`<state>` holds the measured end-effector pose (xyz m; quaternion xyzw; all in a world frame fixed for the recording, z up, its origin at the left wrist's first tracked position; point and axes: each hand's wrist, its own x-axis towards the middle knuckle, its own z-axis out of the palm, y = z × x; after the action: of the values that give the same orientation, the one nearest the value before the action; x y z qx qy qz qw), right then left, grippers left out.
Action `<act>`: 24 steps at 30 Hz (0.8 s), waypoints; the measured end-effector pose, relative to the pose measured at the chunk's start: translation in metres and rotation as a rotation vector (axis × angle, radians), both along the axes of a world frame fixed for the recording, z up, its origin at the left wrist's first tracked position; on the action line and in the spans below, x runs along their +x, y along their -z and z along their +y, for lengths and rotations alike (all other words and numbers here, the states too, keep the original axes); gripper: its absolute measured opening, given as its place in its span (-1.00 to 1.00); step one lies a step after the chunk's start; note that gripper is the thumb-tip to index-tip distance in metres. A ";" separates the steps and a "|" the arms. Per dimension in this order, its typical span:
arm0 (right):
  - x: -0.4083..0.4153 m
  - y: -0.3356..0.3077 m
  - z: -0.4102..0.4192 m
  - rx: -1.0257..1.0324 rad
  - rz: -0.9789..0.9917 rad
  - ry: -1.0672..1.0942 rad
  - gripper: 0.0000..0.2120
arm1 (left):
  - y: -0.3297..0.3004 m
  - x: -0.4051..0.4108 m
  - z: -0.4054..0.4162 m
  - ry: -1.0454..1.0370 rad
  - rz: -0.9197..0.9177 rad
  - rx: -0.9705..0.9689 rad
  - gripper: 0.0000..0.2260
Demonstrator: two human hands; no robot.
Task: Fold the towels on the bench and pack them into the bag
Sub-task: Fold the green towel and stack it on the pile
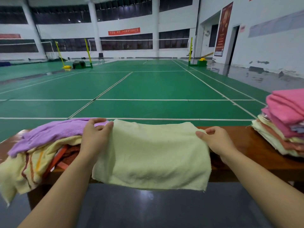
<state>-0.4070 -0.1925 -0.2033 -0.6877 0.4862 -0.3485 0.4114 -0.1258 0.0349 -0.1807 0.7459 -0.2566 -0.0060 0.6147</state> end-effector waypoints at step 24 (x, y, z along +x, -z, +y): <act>-0.050 -0.036 -0.018 -0.296 -0.477 -0.249 -0.37 | -0.037 -0.031 -0.029 0.278 -0.196 -0.249 -0.48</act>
<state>-0.4572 -0.2105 -0.1671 -0.6931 0.2320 -0.5140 0.4489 -0.1572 0.0058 -0.1439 0.6185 -0.4142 0.0136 0.6676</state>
